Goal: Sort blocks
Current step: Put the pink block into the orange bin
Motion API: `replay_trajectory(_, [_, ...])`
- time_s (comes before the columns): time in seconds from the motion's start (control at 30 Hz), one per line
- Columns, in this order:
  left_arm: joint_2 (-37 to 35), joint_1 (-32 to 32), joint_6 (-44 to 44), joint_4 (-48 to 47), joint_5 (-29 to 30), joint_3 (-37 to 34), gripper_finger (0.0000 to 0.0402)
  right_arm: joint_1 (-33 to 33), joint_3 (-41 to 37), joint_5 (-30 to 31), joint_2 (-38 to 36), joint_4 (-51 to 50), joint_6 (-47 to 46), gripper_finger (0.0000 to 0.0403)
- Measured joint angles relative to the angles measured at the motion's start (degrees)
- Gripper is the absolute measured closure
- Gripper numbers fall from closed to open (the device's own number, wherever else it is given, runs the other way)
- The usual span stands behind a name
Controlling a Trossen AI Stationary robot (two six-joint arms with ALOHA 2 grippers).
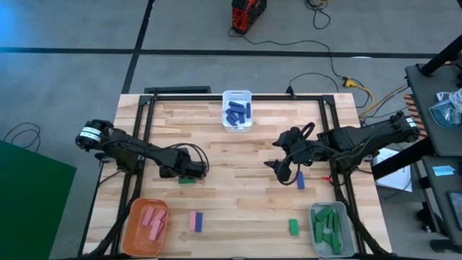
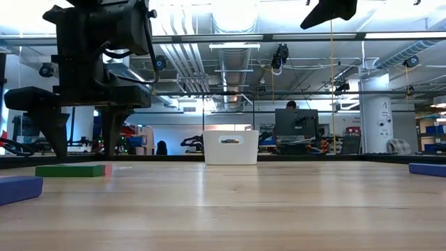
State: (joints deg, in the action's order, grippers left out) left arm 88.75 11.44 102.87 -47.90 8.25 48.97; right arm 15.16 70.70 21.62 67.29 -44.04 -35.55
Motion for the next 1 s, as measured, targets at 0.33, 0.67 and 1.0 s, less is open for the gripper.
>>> replay_trajectory(0.33, [-0.02, 0.00, 0.09, -0.01, 0.20, 0.00, 0.0054, 0.00, -0.19, 0.00, 0.00, -0.01, 0.00, 0.0007])
replay_trajectory(0.67, [0.73, -0.23, 0.74, -0.12, 1.11, -0.02, 0.0018, -0.20, -0.38, 0.00, 0.00, -0.02, 0.18, 0.0007])
replay_trajectory(1.0, [5.60, -0.48, 0.82, 2.38, -0.02, -0.04, 0.0017, -0.57, -0.46, 0.03, 0.00, -0.02, 0.60, 0.0007])
